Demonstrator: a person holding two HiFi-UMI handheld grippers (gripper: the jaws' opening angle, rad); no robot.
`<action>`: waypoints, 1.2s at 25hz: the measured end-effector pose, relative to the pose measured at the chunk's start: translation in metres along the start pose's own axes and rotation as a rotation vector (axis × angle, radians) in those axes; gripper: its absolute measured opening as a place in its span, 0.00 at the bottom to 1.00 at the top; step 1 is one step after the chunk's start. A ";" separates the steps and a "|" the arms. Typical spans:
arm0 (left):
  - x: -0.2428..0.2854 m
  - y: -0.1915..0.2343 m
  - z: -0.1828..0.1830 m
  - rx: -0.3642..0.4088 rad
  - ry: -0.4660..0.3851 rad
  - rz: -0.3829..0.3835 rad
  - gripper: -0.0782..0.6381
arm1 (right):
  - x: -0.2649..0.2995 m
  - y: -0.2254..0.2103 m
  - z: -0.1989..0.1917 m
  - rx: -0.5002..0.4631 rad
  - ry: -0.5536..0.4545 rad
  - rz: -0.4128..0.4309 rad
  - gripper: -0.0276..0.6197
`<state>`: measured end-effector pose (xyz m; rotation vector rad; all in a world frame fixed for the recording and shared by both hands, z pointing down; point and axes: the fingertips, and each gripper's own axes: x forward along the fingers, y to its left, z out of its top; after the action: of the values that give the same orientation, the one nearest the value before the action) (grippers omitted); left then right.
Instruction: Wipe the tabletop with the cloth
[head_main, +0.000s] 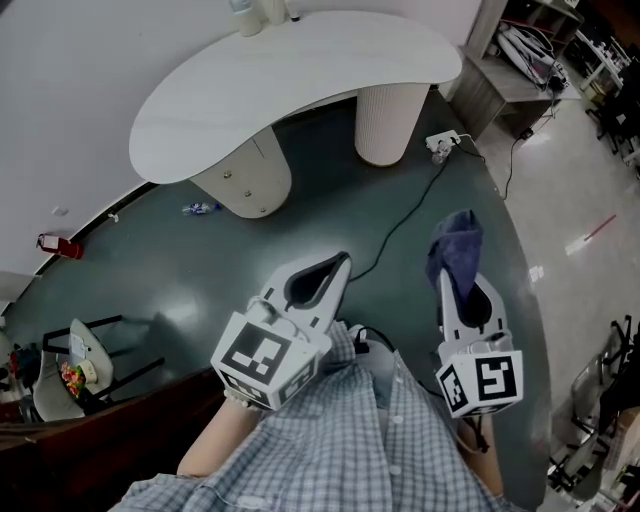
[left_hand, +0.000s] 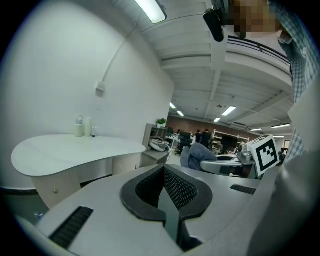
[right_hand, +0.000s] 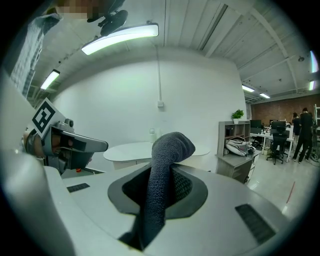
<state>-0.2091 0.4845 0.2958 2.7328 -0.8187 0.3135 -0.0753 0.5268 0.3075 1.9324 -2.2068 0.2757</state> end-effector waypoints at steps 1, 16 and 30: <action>0.002 -0.001 0.000 0.001 -0.002 0.006 0.12 | 0.001 -0.003 0.001 0.003 -0.005 0.001 0.12; 0.087 0.021 0.026 0.035 0.011 -0.088 0.12 | 0.044 -0.054 0.002 0.034 0.002 -0.084 0.12; 0.198 0.099 0.087 0.067 0.030 -0.205 0.12 | 0.154 -0.111 0.052 0.028 -0.003 -0.200 0.12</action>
<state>-0.0916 0.2778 0.2888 2.8366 -0.5229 0.3428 0.0141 0.3517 0.2993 2.1497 -2.0011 0.2736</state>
